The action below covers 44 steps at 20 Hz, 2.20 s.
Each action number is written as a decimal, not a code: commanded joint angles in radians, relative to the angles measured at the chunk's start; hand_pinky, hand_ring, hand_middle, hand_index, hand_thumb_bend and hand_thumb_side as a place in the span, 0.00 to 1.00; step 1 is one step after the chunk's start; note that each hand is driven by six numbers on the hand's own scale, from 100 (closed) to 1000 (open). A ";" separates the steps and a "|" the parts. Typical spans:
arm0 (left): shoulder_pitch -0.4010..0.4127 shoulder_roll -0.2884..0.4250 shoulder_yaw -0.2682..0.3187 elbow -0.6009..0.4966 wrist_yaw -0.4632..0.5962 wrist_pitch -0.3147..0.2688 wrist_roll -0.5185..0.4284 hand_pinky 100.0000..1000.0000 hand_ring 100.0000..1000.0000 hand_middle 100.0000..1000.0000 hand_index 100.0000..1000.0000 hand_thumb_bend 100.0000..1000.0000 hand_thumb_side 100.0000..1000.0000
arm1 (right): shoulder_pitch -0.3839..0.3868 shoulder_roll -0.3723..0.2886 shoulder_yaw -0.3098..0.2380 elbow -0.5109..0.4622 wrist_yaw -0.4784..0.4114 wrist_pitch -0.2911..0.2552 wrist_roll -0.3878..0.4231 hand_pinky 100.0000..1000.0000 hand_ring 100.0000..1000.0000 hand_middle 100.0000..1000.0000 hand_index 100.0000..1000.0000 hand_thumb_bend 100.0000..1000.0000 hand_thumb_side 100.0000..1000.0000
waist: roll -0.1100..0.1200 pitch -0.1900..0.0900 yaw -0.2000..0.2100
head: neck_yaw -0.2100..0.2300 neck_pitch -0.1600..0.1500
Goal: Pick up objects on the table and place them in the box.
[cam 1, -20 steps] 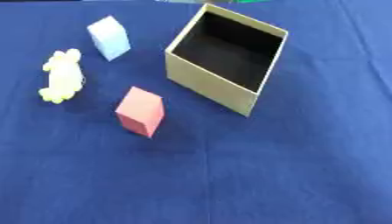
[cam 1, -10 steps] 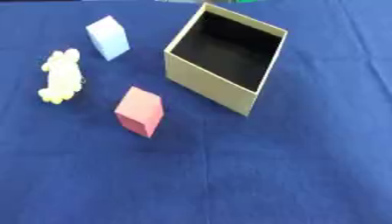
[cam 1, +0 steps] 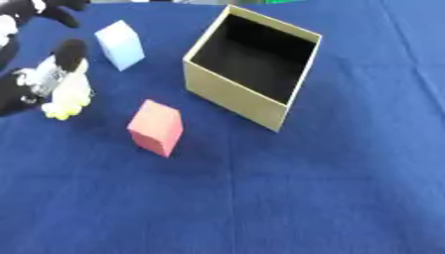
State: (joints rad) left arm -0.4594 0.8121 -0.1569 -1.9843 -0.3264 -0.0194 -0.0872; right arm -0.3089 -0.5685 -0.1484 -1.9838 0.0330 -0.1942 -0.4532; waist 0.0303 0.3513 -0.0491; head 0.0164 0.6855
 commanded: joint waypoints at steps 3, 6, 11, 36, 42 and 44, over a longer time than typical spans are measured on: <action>-0.081 0.055 -0.055 -0.016 0.015 0.032 -0.153 0.80 0.70 0.74 0.88 0.35 0.89 | -0.009 -0.032 -0.002 -0.016 -0.006 0.002 0.007 0.82 0.71 0.64 0.76 0.00 0.82 | 0.002 -0.026 -0.003 | 0.002 -0.002; -0.121 0.058 -0.086 -0.016 0.035 0.038 -0.238 0.81 0.71 0.75 0.89 0.41 0.83 | -0.007 -0.033 -0.001 -0.016 -0.006 0.003 0.009 0.82 0.71 0.64 0.76 0.00 0.82 | 0.004 -0.027 -0.003 | 0.003 -0.003; -0.168 0.056 -0.111 -0.016 0.030 0.068 -0.359 0.84 0.73 0.76 0.91 0.55 0.72 | -0.006 -0.033 0.001 -0.016 -0.007 0.004 0.011 0.82 0.71 0.64 0.76 0.00 0.82 | 0.007 -0.028 -0.005 | 0.002 -0.004; -0.225 0.041 -0.181 -0.016 -0.160 0.174 -0.690 0.92 0.90 0.90 0.97 0.61 0.45 | -0.002 -0.034 0.004 -0.016 -0.009 0.006 0.016 0.82 0.71 0.63 0.76 0.00 0.83 | 0.014 -0.020 -0.005 | -0.004 -0.014; -0.237 0.030 -0.194 -0.013 -0.197 0.186 -0.697 0.92 0.90 0.90 0.96 0.56 0.42 | 0.000 -0.034 0.004 -0.016 -0.008 0.008 0.017 0.82 0.71 0.63 0.76 0.00 0.82 | 0.018 -0.014 -0.005 | -0.004 -0.021; -0.241 0.028 -0.201 -0.005 -0.207 0.183 -0.702 0.92 0.90 0.90 0.96 0.57 0.41 | -0.001 -0.034 0.005 -0.016 -0.009 0.008 0.018 0.82 0.71 0.63 0.76 0.00 0.84 | 0.020 -0.012 -0.006 | -0.004 -0.024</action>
State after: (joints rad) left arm -0.6841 0.8261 -0.3626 -1.9833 -0.5245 0.1625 -0.7864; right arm -0.3031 -0.5693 -0.1403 -1.9838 0.0246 -0.1861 -0.4376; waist 0.0537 0.3562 -0.0544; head 0.0144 0.6734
